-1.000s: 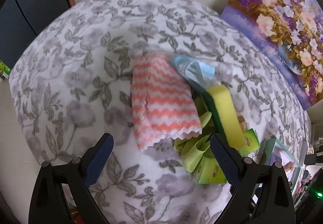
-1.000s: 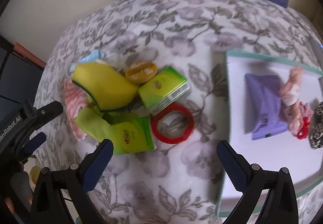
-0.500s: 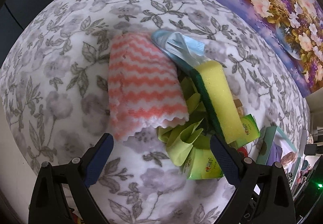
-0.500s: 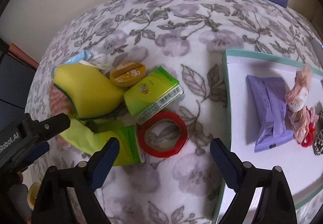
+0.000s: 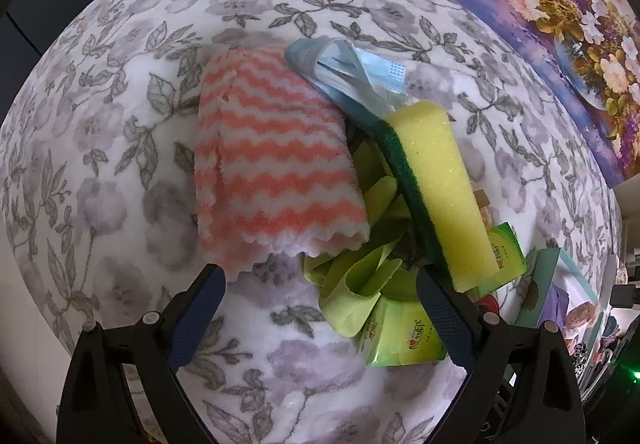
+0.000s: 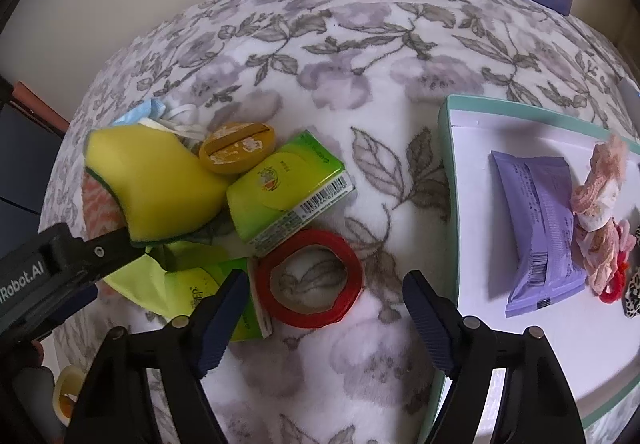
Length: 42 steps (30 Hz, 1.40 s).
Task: Organize soft objects
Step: 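Lower the right tool onto the red tape roll while the left tool reaches the green cloth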
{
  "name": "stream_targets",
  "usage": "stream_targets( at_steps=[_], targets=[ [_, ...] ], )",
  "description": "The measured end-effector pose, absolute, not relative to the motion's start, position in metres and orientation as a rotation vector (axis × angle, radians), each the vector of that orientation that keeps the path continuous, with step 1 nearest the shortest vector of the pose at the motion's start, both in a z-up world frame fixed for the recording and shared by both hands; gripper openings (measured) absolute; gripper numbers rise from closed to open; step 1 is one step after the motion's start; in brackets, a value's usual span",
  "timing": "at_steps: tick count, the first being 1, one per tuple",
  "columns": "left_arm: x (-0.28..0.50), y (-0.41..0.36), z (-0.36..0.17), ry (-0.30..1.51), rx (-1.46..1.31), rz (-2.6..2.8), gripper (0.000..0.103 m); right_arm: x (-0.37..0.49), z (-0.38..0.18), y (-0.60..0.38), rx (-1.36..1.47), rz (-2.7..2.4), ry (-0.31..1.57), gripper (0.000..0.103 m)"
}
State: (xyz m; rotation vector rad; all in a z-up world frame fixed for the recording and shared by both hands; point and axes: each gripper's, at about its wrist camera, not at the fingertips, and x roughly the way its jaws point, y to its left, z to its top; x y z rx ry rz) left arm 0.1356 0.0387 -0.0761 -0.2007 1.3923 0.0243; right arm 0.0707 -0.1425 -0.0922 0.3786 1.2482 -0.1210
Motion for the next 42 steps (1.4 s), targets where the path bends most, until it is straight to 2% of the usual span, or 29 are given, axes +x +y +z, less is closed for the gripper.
stream_targets(
  at_steps=[14, 19, 30, 32, 33, 37, 40, 42],
  targets=[
    [0.141, 0.040, -0.087, 1.410, -0.217, 0.043, 0.096, 0.077, -0.097, -0.143, 0.378, -0.115, 1.237, 0.079],
    [0.141, 0.041, -0.087, 1.409, -0.217, 0.047, 0.096, 0.077, -0.098, -0.149, 0.378, -0.129, 1.234, 0.074],
    [0.145, 0.036, -0.095, 1.424, -0.226, 0.052, 0.096, 0.078, -0.097, -0.134, 0.304, -0.119, 1.239, 0.074],
    [0.145, 0.035, -0.097, 1.424, -0.228, 0.050, 0.088, 0.079, -0.097, -0.131, 0.301, -0.109, 1.248, 0.074],
    [0.146, 0.035, -0.098, 1.427, -0.224, 0.049, 0.079, 0.079, -0.098, -0.130, 0.300, -0.104, 1.251, 0.074],
    [0.145, 0.031, -0.104, 1.438, -0.221, 0.044, 0.075, 0.081, -0.099, -0.123, 0.281, -0.103, 1.254, 0.074],
    [0.144, 0.028, -0.107, 1.440, -0.218, 0.039, 0.060, 0.083, -0.100, -0.118, 0.267, -0.104, 1.252, 0.074],
    [0.144, 0.025, -0.108, 1.441, -0.215, 0.034, 0.058, 0.084, -0.102, -0.117, 0.262, -0.102, 1.252, 0.074]
  ],
)
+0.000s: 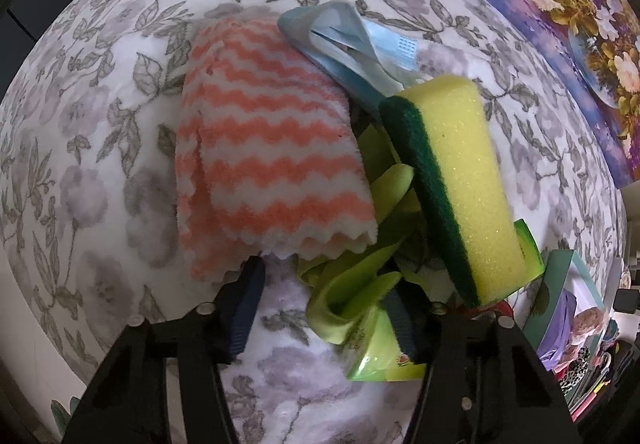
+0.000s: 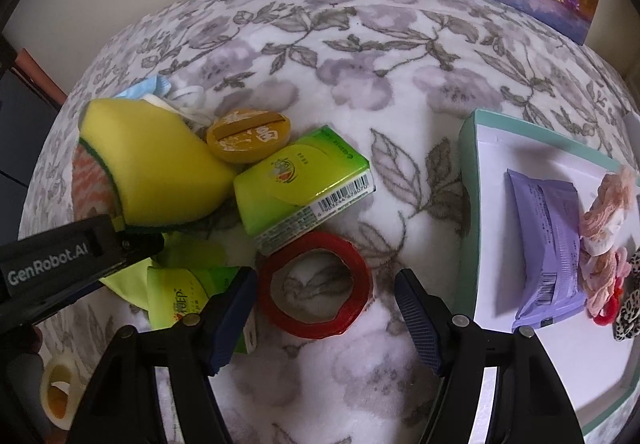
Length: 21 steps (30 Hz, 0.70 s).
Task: Organize soft objects
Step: 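Lower the right tool onto the red tape roll while the left tool reaches the green cloth, then grasp the red tape roll with the right tool while the left tool grasps the green cloth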
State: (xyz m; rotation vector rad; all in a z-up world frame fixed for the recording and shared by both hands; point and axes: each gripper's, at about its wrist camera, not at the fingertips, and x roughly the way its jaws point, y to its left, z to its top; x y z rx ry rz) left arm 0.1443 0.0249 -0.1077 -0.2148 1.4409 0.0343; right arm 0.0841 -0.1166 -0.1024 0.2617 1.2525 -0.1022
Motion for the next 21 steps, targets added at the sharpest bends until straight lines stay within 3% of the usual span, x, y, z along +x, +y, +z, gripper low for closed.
stream_targets(
  at_steps=[2, 4, 8, 13, 21],
  targets=[
    [0.144, 0.023, -0.109, 1.442, -0.220, 0.029, 0.052, 0.084, -0.104, -0.115, 0.266, -0.086, 1.269, 0.074],
    [0.144, 0.021, -0.109, 1.441, -0.221, 0.029, 0.038, 0.084, -0.108, -0.111, 0.261, -0.082, 1.277, 0.074],
    [0.144, 0.021, -0.108, 1.436, -0.226, 0.024, 0.033, 0.086, -0.108, -0.106, 0.227, -0.086, 1.274, 0.074],
    [0.143, 0.023, -0.101, 1.423, -0.223, 0.013, 0.017, 0.088, -0.108, -0.108, 0.224, -0.086, 1.269, 0.061],
    [0.141, 0.025, -0.078, 1.370, -0.254, -0.016, 0.013, 0.079, -0.102, -0.121, 0.286, -0.068, 1.273, 0.061]
  ],
)
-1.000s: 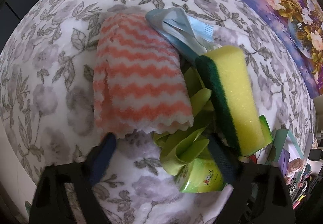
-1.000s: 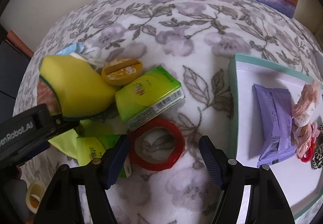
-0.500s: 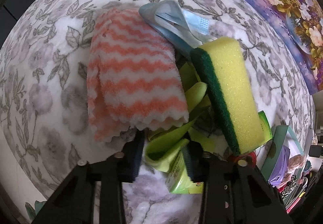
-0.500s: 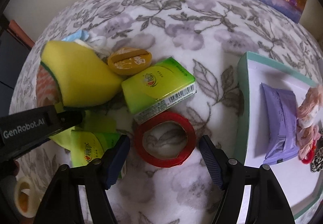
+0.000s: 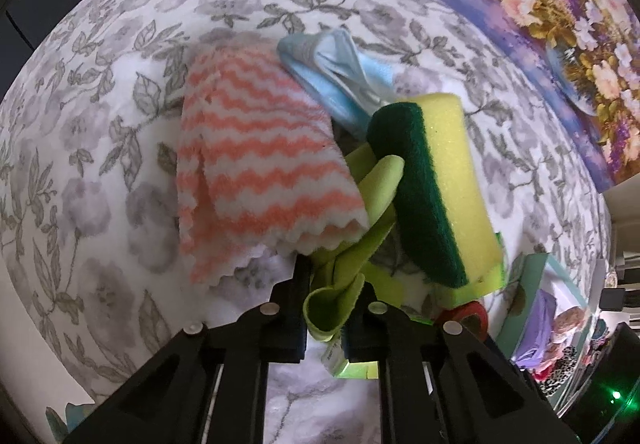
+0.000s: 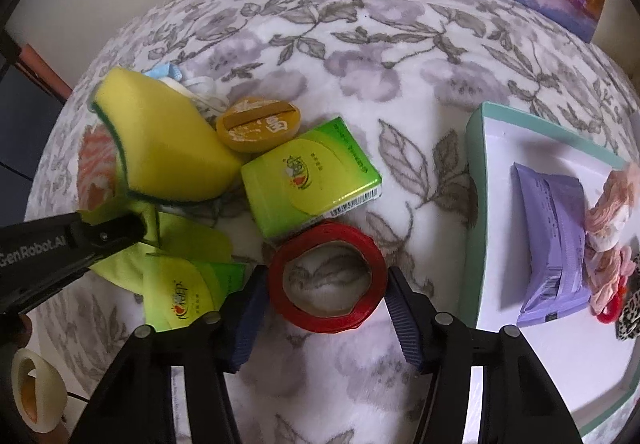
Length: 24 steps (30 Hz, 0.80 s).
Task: Organize soft objects
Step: 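Grasp the red tape roll with the right tool while the left tool grasps the green cloth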
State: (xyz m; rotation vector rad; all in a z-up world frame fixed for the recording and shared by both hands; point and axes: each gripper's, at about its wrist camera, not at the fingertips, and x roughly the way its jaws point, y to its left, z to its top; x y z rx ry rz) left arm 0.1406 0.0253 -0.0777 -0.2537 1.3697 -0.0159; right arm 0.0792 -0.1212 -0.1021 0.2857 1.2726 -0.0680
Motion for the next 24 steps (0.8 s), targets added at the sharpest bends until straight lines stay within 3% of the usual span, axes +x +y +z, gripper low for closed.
stream_targets(
  at_steps=[24],
  targets=[
    [0.121, 0.040, 0.016, 1.131, -0.299, -0.103, 0.008, 0.055, -0.029, -0.162, 0.384, -0.046, 1.142, 0.060]
  ],
)
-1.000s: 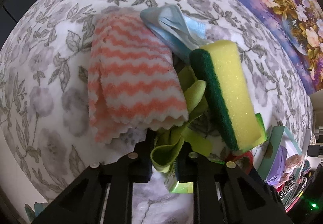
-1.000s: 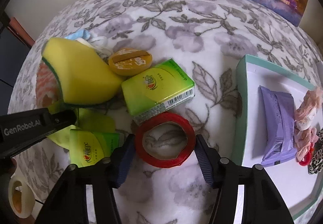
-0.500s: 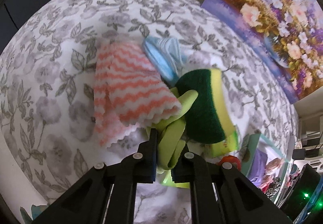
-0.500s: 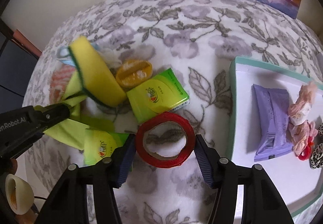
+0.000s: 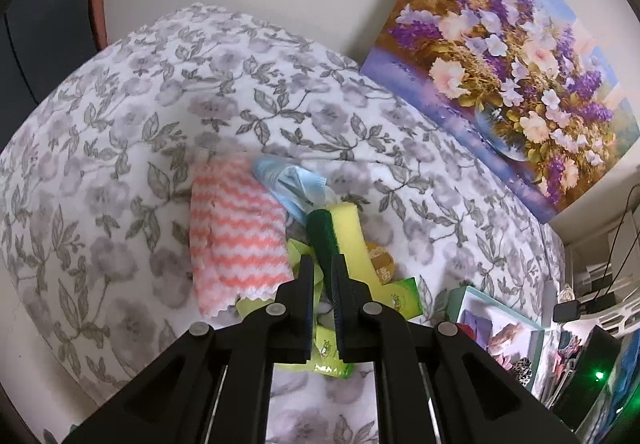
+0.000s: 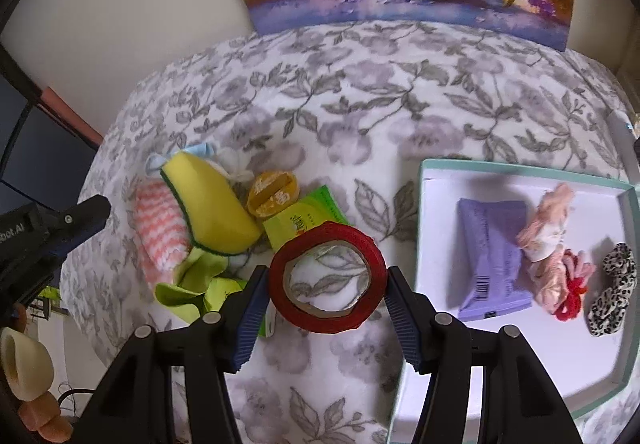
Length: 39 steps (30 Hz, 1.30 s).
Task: Organize soft objects
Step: 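Grasp the red tape roll with the right tool while the left tool grasps the green cloth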
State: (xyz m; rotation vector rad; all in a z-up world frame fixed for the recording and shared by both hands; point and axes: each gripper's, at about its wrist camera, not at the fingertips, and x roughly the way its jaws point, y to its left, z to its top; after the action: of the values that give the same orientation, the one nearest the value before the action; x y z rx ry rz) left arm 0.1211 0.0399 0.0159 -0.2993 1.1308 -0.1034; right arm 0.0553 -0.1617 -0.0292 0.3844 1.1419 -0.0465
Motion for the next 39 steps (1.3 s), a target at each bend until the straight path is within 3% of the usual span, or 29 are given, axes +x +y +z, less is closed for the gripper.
stream_targets(
  at_steps=[7, 8, 10, 11, 18, 22, 34, 36, 39],
  targets=[
    [0.125, 0.042, -0.013, 1.226, -0.259, -0.067, 0.010, 0.055, -0.039, -0.164, 0.382, -0.050, 1.173, 0.060],
    [0.126, 0.041, -0.019, 1.244, -0.255, -0.067, 0.013, 0.056, -0.042, -0.163, 0.377, -0.048, 1.184, 0.060],
    [0.127, 0.039, -0.028, 1.272, -0.251, -0.068, 0.039, 0.056, -0.049, -0.160, 0.364, -0.046, 1.209, 0.060],
    [0.127, 0.039, -0.032, 1.282, -0.253, -0.069, 0.044, 0.056, -0.051, -0.159, 0.360, -0.046, 1.218, 0.060],
    [0.130, 0.032, -0.069, 1.389, -0.168, -0.015, 0.048, 0.056, -0.059, -0.157, 0.346, -0.044, 1.243, 0.060],
    [0.130, 0.035, -0.085, 1.433, -0.177, 0.003, 0.061, 0.058, -0.061, -0.157, 0.345, -0.044, 1.249, 0.060],
    [0.129, 0.018, -0.105, 1.456, -0.112, 0.030, 0.059, 0.059, -0.065, -0.157, 0.341, -0.047, 1.261, 0.060],
    [0.129, 0.013, -0.104, 1.451, -0.100, 0.026, 0.049, 0.060, -0.066, -0.158, 0.339, -0.049, 1.265, 0.060],
    [0.132, 0.009, -0.100, 1.434, -0.118, 0.013, 0.021, 0.061, -0.067, -0.158, 0.338, -0.051, 1.267, 0.060]
  ],
)
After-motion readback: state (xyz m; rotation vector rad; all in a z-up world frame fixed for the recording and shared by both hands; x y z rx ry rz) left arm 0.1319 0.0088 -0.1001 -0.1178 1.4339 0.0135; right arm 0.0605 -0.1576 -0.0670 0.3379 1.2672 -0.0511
